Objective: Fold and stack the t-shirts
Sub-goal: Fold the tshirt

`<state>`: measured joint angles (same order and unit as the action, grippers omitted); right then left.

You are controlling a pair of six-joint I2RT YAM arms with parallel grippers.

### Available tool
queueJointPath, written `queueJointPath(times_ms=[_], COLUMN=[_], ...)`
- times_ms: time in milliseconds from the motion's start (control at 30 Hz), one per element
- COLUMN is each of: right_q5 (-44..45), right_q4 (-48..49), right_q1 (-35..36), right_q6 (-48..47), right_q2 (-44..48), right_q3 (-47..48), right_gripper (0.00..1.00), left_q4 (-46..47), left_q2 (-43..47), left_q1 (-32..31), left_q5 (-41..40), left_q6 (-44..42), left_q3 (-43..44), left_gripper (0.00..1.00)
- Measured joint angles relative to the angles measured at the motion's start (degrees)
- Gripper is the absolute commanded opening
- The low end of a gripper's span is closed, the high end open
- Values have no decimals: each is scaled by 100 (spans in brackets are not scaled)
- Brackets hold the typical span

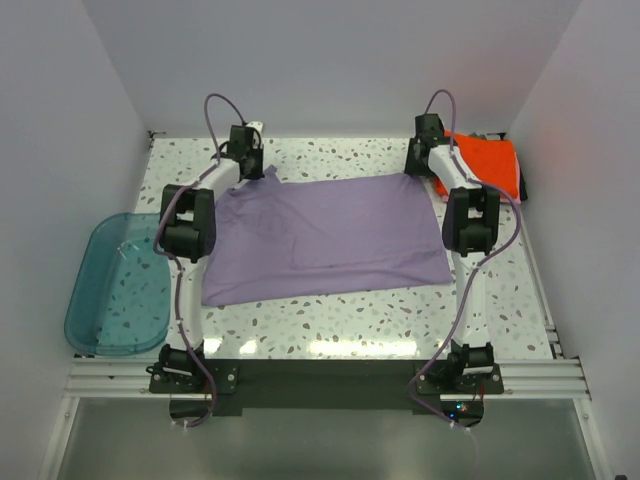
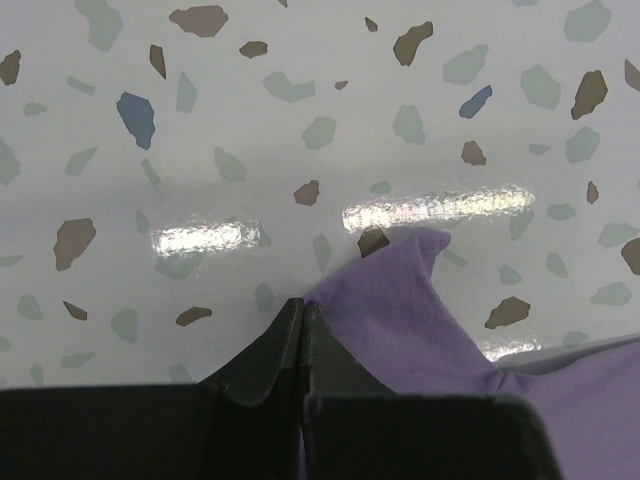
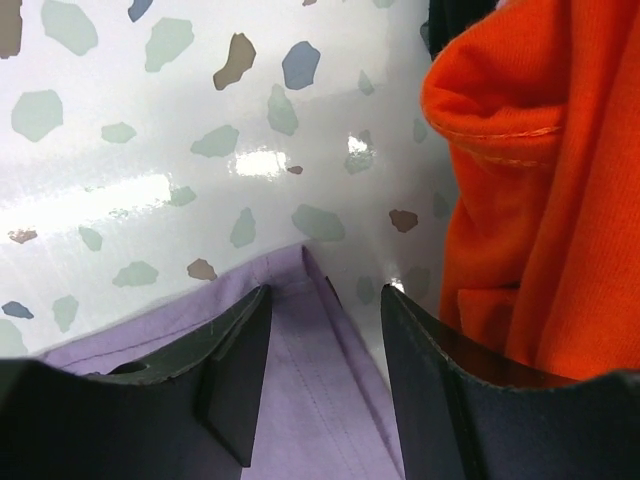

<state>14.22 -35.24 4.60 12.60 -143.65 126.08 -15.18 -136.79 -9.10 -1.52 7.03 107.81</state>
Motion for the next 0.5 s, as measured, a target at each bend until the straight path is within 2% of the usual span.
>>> queueJointPath(times_ms=[200,500], right_q5=[-221,-389], right_q4=[195,1176], right_q1=[-2,-4], right_q6=[232,581], right_q2=[-7,531], right_q3=[-81,-1200], right_gripper=[50,51], left_q4=[57,96], left_q2=[48,85], left_q1=[0,0], left_q5=[13,22], left_q6=[48,83], left_q3=[-92,-164], left_gripper=[0,0])
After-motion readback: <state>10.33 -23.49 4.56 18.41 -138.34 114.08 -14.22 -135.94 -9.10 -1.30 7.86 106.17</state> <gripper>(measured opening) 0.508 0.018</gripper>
